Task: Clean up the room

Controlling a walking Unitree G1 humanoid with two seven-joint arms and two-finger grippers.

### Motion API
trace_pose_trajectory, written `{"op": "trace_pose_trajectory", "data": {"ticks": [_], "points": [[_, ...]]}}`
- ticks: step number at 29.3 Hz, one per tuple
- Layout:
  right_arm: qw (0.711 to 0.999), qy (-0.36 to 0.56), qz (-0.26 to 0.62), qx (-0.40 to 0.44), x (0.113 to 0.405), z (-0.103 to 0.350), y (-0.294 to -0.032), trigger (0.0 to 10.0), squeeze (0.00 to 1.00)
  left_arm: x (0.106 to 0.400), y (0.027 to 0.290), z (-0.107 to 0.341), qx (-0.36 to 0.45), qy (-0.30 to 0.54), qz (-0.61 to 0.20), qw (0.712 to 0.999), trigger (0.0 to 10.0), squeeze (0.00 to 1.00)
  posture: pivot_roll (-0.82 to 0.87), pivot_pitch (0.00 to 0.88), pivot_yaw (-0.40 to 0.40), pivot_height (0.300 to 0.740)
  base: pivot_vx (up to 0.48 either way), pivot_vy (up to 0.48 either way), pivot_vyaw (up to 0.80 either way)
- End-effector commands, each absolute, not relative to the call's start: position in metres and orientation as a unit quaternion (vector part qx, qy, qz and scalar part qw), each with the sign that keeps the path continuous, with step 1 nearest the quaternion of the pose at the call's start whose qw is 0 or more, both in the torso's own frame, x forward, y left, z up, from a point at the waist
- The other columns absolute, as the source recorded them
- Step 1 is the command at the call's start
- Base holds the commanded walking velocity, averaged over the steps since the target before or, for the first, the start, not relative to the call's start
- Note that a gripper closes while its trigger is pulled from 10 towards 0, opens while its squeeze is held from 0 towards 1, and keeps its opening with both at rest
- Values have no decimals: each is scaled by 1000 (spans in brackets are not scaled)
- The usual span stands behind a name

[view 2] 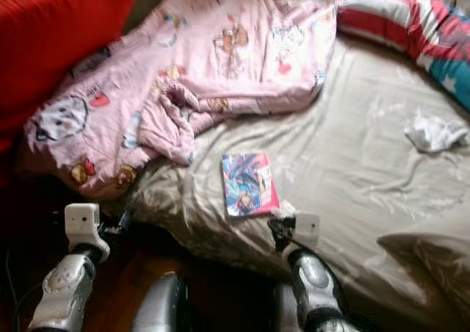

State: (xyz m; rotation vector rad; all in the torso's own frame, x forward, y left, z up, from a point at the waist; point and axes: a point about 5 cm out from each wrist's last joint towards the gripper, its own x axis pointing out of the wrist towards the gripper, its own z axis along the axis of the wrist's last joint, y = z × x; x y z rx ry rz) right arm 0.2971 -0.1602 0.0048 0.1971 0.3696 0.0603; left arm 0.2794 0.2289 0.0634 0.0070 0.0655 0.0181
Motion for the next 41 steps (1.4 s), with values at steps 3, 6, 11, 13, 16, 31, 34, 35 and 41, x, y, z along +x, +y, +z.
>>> {"op": "trace_pose_trajectory", "data": {"ticks": [3,6,11,13,16,31,34,35,41], "points": [[977,189,30,95,303,9,-156,10000,1000,275,239,62,-10,42,32,999,10000,0,135,351,38,627,0,0,0],[979,176,27,94,311,17,-155,10000,812,275,239,67,-18,38,38,998,10000,0,140,353,38,627,0,0,0],[982,162,11,93,320,27,-159,10000,12,276,236,75,-24,29,32,999,10000,0,150,401,46,627,0,0,0],[983,160,2,87,323,30,-162,10000,612,274,234,77,-28,27,31,999,10000,0,150,411,46,627,0,0,0],[984,155,-7,84,328,35,-166,10000,1000,274,232,79,-31,27,29,999,10000,0,149,425,48,627,0,0,0],[977,190,-54,82,334,39,-185,10000,0,247,230,76,-32,59,28,997,10000,0,173,489,64,627,0,0,0],[974,192,-67,95,334,39,-189,431,0,242,232,75,-31,67,32,997,10000,0,181,495,64,627,0,0,0],[974,193,-68,95,334,39,-190,0,0,241,233,75,-30,68,33,997,10000,0,181,495,64,627,0,0,0],[975,187,-64,98,335,40,-190,0,0,237,235,76,-29,71,41,996,10000,0,183,492,56,627,0,0,0]]}}
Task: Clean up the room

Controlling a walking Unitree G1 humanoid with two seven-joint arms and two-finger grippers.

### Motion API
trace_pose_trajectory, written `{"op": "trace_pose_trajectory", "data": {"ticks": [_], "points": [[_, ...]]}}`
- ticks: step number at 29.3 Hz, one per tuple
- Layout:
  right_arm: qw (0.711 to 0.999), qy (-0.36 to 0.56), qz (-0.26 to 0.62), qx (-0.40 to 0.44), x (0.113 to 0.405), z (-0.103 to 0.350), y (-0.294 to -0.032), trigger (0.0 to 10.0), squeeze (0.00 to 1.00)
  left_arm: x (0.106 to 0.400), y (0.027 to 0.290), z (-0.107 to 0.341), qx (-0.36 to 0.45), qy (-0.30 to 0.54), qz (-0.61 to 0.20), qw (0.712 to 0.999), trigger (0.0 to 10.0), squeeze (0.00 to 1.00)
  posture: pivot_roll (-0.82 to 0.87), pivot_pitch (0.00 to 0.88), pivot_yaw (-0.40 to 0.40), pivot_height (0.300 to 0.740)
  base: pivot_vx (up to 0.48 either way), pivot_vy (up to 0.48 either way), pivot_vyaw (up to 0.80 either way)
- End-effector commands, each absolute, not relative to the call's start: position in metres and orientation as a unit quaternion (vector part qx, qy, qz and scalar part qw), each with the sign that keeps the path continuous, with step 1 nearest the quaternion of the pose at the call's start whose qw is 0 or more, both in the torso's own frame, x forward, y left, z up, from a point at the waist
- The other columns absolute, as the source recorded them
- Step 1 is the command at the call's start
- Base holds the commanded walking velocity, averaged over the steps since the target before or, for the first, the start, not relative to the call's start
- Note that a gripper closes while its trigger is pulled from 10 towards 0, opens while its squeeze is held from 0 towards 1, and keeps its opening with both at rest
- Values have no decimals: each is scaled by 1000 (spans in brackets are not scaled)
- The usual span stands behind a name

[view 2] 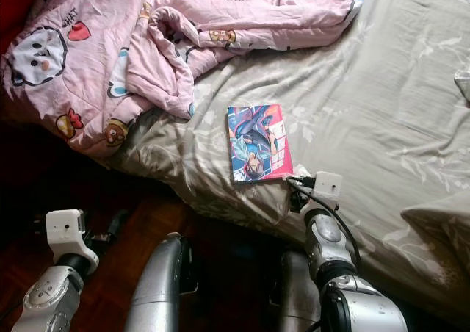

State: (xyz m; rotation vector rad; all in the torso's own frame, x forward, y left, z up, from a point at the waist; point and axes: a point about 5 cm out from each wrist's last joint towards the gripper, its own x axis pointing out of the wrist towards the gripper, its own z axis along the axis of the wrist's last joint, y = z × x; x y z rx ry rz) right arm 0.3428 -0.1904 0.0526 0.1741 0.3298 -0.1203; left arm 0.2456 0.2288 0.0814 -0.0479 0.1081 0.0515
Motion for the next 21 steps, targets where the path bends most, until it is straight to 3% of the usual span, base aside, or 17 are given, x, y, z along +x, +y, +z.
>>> {"op": "trace_pose_trajectory", "data": {"ticks": [1,21], "points": [[976,183,-63,102,335,41,-190,0,0,238,235,76,-29,71,41,996,10000,0,185,490,56,627,0,0,0],[978,167,-15,124,333,38,-171,0,0,241,231,78,-20,72,34,997,10000,0,190,470,63,627,0,0,0]]}}
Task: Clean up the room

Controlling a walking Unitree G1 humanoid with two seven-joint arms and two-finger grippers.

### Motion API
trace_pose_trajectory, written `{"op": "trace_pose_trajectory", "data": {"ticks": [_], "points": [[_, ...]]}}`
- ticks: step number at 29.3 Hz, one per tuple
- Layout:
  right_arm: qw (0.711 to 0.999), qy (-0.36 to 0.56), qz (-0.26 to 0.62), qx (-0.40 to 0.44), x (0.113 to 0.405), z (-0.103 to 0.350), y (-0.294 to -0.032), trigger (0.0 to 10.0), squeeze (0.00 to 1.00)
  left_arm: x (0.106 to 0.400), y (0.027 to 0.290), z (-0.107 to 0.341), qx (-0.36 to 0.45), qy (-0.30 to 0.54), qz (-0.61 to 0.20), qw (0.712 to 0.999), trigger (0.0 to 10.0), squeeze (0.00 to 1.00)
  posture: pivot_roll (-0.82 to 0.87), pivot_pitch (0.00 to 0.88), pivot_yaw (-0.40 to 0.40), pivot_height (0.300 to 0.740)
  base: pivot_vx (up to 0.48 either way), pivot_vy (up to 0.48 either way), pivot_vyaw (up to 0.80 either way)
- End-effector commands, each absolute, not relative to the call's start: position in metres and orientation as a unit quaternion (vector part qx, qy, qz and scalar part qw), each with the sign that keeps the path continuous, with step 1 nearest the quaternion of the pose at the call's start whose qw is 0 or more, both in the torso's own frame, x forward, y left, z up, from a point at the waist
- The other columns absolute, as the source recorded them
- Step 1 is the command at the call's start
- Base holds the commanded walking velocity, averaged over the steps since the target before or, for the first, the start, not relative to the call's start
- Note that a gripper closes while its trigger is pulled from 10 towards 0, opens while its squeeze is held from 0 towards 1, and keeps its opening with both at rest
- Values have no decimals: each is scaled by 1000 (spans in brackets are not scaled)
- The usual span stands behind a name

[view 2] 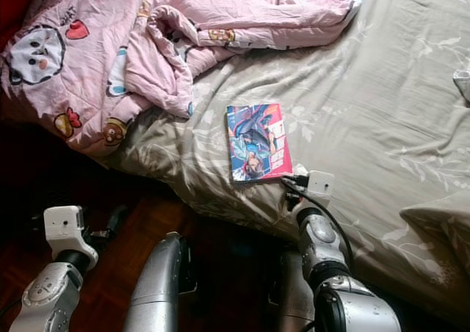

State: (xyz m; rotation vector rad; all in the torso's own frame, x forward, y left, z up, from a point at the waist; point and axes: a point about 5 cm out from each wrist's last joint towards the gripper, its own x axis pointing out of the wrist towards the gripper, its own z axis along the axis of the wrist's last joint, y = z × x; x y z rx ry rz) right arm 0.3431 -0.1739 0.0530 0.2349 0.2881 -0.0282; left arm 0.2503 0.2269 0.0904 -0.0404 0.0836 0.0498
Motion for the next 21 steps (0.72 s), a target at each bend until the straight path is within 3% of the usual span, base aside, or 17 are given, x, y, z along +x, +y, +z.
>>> {"op": "trace_pose_trajectory", "data": {"ticks": [1,21], "points": [[978,167,-16,125,332,38,-172,0,0,241,231,78,-20,73,34,997,10000,0,190,470,63,627,0,0,0],[980,143,-36,132,335,45,-181,0,0,245,230,69,-16,81,34,996,10000,0,182,432,57,627,0,0,0]]}}
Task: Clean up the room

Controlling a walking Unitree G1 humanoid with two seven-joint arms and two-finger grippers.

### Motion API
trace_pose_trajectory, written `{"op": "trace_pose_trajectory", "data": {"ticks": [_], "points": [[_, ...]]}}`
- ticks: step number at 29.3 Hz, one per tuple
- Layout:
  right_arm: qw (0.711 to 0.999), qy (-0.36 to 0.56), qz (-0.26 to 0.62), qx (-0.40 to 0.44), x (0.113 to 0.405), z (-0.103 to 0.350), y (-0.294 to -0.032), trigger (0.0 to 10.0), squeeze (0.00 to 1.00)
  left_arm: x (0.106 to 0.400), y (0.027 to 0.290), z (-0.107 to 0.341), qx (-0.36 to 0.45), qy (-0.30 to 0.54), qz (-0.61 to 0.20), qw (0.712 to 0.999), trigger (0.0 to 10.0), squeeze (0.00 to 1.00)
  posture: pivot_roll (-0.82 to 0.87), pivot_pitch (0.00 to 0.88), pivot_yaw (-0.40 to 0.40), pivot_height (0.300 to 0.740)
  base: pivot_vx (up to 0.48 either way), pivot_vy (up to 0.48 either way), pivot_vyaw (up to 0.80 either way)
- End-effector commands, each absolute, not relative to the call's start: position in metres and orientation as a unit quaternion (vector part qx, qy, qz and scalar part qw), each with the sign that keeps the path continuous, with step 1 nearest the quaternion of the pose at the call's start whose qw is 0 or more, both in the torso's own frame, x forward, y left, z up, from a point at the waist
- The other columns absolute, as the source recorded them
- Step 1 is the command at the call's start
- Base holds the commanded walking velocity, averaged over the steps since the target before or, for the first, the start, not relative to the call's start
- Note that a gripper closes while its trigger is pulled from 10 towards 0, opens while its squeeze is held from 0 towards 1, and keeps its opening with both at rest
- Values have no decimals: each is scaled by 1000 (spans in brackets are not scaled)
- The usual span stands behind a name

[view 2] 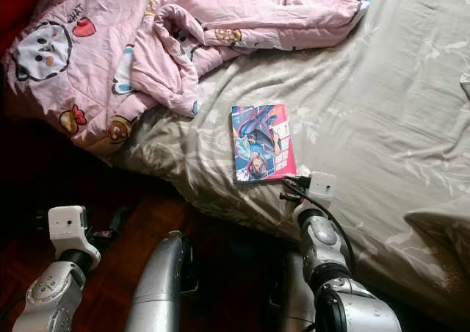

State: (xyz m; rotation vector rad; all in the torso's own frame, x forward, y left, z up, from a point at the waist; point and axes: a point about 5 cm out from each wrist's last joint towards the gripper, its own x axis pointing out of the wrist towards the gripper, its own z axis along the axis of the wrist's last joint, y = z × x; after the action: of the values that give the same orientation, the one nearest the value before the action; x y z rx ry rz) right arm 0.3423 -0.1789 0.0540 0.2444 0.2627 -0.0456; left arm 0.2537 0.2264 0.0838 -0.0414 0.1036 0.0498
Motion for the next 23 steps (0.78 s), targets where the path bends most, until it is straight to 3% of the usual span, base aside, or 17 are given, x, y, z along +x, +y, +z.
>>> {"op": "trace_pose_trajectory", "data": {"ticks": [1,10,23], "points": [[980,141,-38,132,336,45,-182,0,0,246,230,68,-16,82,34,996,10000,0,182,432,57,627,0,0,0],[982,129,-49,129,335,47,-186,0,0,253,232,57,-18,91,44,995,10000,0,177,365,37,627,0,0,0],[988,39,-58,137,334,62,-203,0,0,265,231,33,-28,114,55,992,10000,0,110,222,-7,627,0,0,0]]}}
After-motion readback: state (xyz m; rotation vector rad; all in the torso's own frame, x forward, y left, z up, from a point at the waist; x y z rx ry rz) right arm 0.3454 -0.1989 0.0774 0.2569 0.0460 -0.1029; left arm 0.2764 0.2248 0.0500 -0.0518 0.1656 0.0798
